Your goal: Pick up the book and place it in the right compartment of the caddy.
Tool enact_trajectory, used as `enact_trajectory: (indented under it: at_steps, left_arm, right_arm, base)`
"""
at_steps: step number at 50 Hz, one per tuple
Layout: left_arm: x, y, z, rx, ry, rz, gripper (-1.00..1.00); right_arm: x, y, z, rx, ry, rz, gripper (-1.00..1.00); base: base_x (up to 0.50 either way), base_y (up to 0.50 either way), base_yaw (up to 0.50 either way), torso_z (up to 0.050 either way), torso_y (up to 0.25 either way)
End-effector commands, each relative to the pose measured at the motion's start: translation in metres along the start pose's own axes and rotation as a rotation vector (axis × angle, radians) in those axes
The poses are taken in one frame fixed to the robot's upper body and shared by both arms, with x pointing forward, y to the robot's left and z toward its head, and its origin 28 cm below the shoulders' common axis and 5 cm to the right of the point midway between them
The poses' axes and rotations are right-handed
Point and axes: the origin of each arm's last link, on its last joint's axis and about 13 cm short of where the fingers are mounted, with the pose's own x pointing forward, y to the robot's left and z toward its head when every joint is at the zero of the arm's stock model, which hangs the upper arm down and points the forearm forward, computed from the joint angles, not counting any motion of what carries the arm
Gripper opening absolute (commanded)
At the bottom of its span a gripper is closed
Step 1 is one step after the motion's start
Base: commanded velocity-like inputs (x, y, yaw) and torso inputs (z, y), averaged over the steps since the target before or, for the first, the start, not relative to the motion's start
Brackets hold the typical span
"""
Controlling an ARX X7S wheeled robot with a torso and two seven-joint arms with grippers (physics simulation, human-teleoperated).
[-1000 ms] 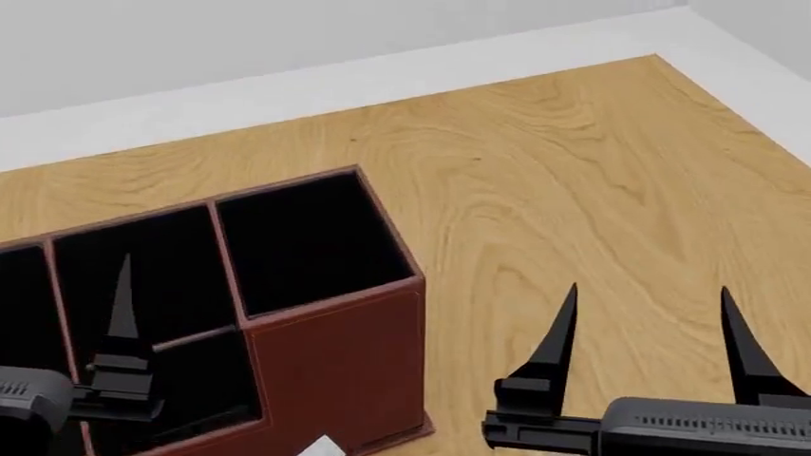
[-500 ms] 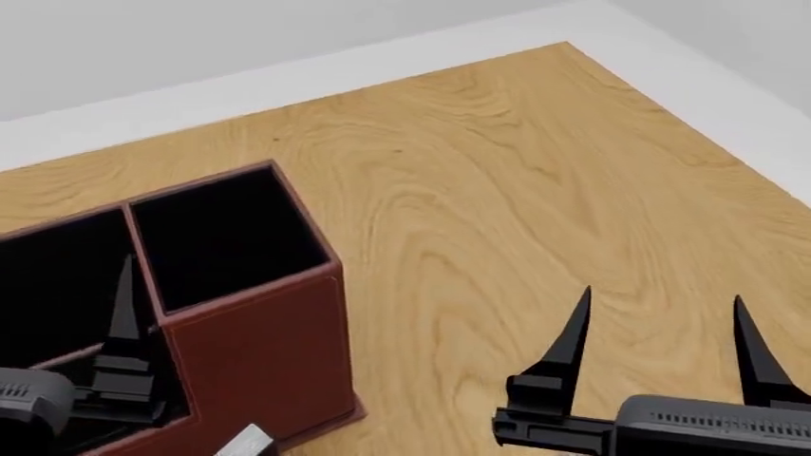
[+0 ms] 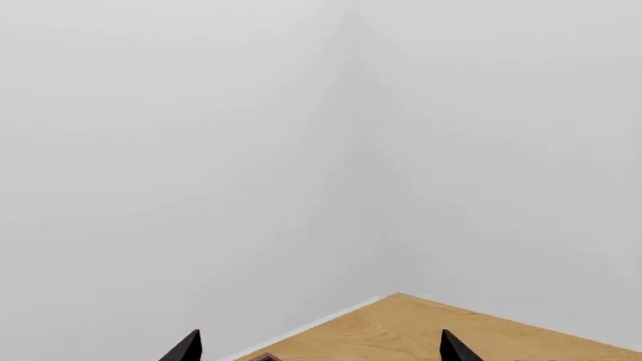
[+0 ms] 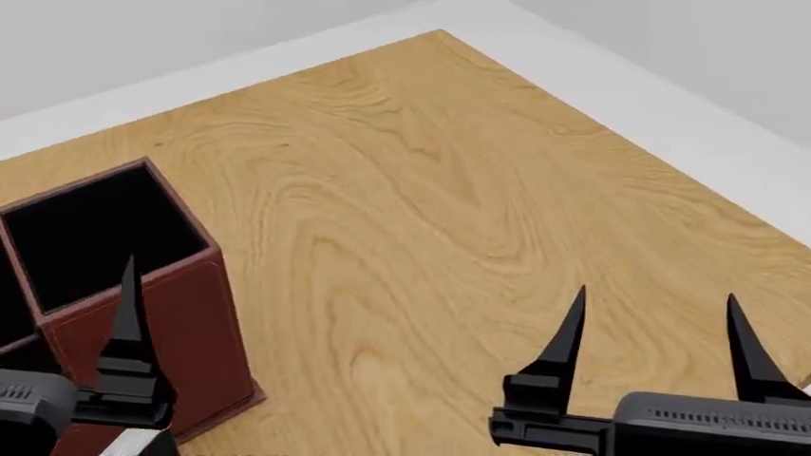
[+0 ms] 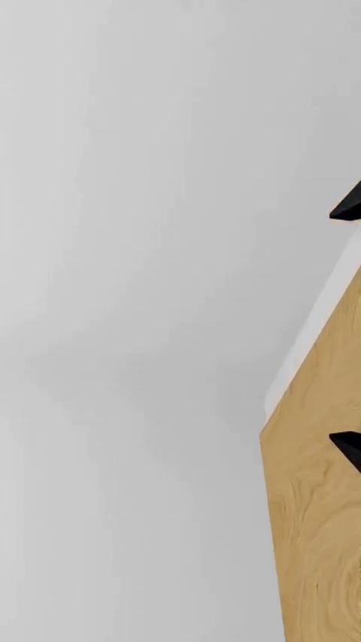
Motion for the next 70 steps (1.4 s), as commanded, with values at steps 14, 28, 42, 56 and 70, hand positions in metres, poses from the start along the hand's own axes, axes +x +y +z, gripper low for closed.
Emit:
enact_trajectory:
  at_steps: [14, 28, 42, 56, 70]
  left_arm:
    - [-0.0003, 0.0004, 0.0011, 0.001, -0.002, 0.002, 1.0]
    - [0.0002, 0.001, 0.0013, -0.005, -0.002, 0.003, 1.0]
    - [-0.0002, 0.0011, 0.0025, -0.004, -0.004, 0.003, 1.0]
    - [0.0005, 0.0013, 0.002, -0.003, -0.004, 0.004, 1.0]
    - [0.0001, 0.0011, 0.002, -0.003, -0.003, 0.003, 1.0]
  right_arm:
    - [-0.0002, -0.0006, 0.002, 0.0, 0.0, -0.012, 1.0]
    - [-0.0001, 0.0005, 0.0036, -0.074, -0.002, -0.024, 1.0]
    - [-0.0001, 0.0013, 0.0031, -0.088, -0.007, -0.026, 1.0]
    - [0.0003, 0.0004, 0.0029, -0.055, -0.009, -0.035, 1.0]
    - [-0.0007, -0.0003, 0.004, -0.019, -0.029, -0.005, 1.0]
  base:
    - [-0.06, 0.04, -0.5, 0.0, 0.0]
    - [0.15, 0.07, -0.07, 0.0, 0.0]
    - [0.52, 0.21, 0.0, 0.0, 0.0]
    - [0.25, 0.1, 0.0, 0.0, 0.0]
    - [0.12, -0.11, 0.0, 0.0, 0.0]
